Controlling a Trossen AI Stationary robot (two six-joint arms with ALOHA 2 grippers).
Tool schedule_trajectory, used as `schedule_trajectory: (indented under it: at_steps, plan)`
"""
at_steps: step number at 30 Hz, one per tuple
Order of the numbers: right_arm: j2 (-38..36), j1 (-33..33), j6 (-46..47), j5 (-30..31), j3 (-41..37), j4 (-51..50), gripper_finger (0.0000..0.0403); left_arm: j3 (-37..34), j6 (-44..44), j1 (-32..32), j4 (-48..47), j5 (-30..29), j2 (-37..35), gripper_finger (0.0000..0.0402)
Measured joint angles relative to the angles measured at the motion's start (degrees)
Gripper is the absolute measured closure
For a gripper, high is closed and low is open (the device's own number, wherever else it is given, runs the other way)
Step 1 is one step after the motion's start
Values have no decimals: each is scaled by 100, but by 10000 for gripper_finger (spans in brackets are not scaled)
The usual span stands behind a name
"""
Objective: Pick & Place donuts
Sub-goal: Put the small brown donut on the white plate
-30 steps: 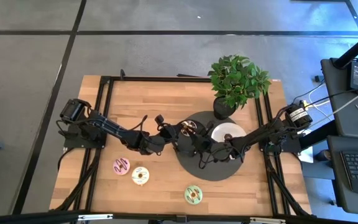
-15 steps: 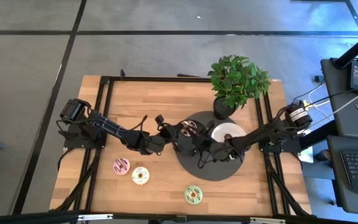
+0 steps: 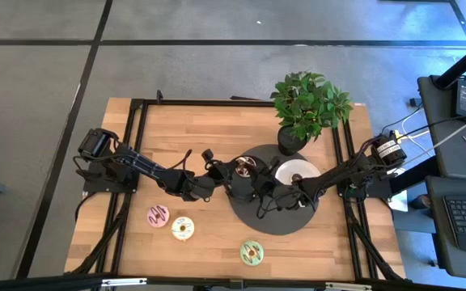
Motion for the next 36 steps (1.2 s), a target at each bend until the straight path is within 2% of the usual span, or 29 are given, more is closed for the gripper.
schedule_trajectory:
  at_steps: [10, 16, 18, 21, 26, 30, 34, 36]
  plan:
    - [0, -1, 11, 46, -1, -2, 399, 0, 192, 0, -2, -25, -2, 370]
    - [0, -4, 184, 51, -4, -2, 399, 0, 198, -5, -3, -73, -2, 319]
    - [0, -2, 175, 221, -4, -2, 399, 0, 299, -25, -7, -102, -2, 299]
    - [-20, -2, 50, 538, -4, -15, 399, 0, 638, -120, -7, -377, -2, 276]
    - [-345, 183, 192, 574, -4, -292, 399, 0, 791, -363, -13, -1001, -170, 259]
    - [-952, 315, 1395, 189, -7, -1579, 399, 2, 783, -480, -25, -751, -296, 256]
    - [-1649, 299, 3727, -890, -4, -4099, 399, 2, 766, -527, -40, -359, -317, 260]
    - [-1918, 302, 4716, -1117, -4, -5292, 399, 2, 695, -522, -83, -256, -317, 262]
